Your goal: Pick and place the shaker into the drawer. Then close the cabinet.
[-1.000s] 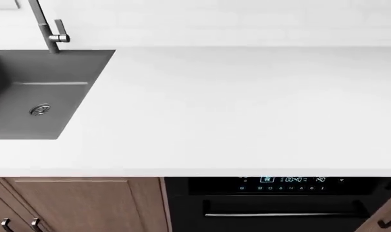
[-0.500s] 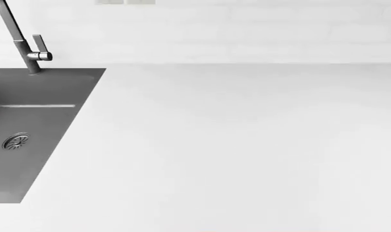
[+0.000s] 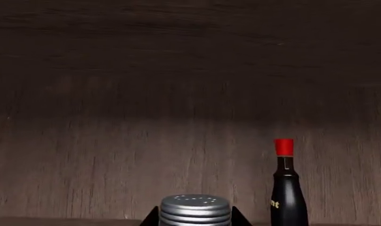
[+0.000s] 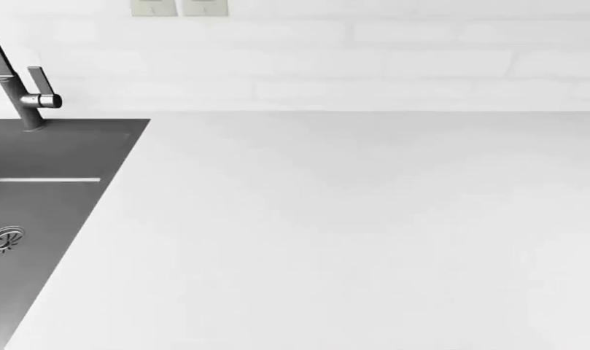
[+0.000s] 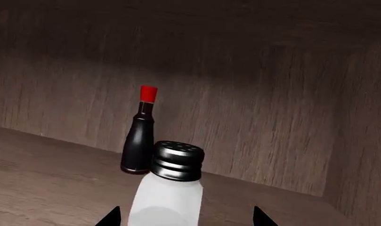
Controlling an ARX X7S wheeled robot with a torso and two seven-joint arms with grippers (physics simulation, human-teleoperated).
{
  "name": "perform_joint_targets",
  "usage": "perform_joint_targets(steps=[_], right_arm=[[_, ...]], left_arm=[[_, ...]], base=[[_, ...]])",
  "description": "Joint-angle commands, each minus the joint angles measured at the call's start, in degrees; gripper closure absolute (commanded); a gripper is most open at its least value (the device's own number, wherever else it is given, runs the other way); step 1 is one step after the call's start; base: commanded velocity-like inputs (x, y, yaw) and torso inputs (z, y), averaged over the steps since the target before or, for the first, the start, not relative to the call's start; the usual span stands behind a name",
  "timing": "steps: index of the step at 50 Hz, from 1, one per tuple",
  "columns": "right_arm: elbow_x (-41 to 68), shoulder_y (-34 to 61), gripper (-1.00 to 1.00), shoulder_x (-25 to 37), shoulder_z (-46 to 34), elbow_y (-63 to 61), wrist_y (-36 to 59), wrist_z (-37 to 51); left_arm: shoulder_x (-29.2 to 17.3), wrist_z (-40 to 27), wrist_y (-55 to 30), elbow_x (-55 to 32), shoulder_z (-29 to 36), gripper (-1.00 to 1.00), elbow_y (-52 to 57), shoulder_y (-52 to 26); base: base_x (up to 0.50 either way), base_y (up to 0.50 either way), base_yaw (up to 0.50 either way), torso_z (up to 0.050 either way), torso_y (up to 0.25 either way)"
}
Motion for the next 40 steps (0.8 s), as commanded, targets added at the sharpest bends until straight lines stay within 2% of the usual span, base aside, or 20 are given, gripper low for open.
perform_joint_targets(steps=[1, 4, 10, 13, 18, 21, 33, 34, 40], right_arm=[[-0.2, -2.12, -1.0, 0.51, 0.34, -6.47, 3.89, -0.06], [0.02, -1.93, -1.0, 0.63, 0.38, -5.07, 2.74, 0.21], [0.42, -0.97, -1.0, 0.64, 0.17, -3.22, 1.91, 0.12], [0.71, -0.6, -1.0, 0.39, 0.62, -3.09, 2.7, 0.24], [0.75, -1.0, -1.0, 0.02, 0.83, -6.99, 7.02, -0.43], [0.82, -1.82, -1.0, 0.01, 0.8, -9.8, 9.43, -1.15], [2.42, -5.51, -1.0, 1.99, -0.67, -12.91, 12.88, -5.84], [2.68, -6.23, 1.0, 2.09, -0.22, -14.22, 13.75, -6.23], [2.3, -8.01, 1.0, 3.49, -2.18, -18.77, 17.01, -7.75]], left_arm=[[-0.32, 3.76, 0.9, -6.66, 2.03, 1.0, -1.67, 4.1], [1.53, 3.33, 4.96, -4.85, 1.29, 1.0, -6.27, 1.74], [10.36, 8.87, 15.32, -0.97, 0.93, 1.0, -28.24, -7.57], [10.36, 6.23, 19.13, -0.26, 0.7, 1.0, -28.94, -9.71], [9.6, 3.05, 19.23, 8.69, -9.43, 1.0, -25.94, -9.96], [9.89, 2.86, 19.55, 11.57, -12.77, 1.0, -26.14, -9.92], [8.71, 0.74, 19.06, 12.16, -13.24, 1.0, -20.24, -6.27], [8.71, 0.64, 19.08, 12.19, -13.19, 1.0, -20.0, -6.0], [7.08, -1.81, 17.64, 12.13, -12.72, 1.0, -14.73, -3.91]], base=[[0.0, 0.0, 0.0, 0.0, 0.0], [0.0, 0.0, 0.0, 0.0, 0.0], [0.0, 0.0, 0.0, 0.0, 0.0], [0.0, 0.0, 0.0, 0.0, 0.0], [0.0, 0.0, 0.0, 0.0, 0.0], [0.0, 0.0, 0.0, 0.0, 0.0], [0.5, 0.0, 0.0, 0.0, 0.0], [0.0, 0.0, 0.0, 0.0, 0.0], [0.0, 0.0, 0.0, 0.0, 0.0]])
